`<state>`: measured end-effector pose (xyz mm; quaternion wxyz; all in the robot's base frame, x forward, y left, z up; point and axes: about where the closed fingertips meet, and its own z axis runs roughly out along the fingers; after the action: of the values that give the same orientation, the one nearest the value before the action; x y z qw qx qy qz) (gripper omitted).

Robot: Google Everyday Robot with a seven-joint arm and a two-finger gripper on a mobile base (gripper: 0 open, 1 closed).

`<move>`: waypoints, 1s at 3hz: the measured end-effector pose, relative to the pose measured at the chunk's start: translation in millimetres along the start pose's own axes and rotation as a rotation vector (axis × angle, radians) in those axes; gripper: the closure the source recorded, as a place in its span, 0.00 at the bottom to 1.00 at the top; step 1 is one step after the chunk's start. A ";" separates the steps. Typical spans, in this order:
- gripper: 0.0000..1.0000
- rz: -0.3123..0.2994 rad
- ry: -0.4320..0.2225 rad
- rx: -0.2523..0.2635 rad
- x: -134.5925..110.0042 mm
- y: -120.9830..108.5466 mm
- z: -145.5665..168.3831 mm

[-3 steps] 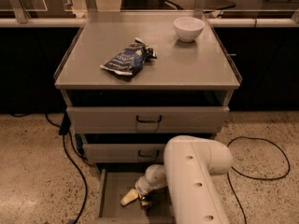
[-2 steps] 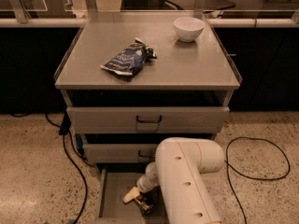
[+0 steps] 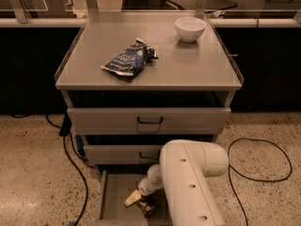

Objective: Pick orange can from bottom drawer and place on counter

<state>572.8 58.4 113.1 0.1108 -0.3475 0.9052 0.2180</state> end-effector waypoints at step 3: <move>0.38 -0.023 0.012 -0.005 26.9 2.1 2.9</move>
Offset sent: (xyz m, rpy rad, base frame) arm -0.0210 -0.0129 -0.0117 -0.0055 -0.0006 0.0257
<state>551.7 45.5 101.8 0.1073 -0.3595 0.9012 0.2168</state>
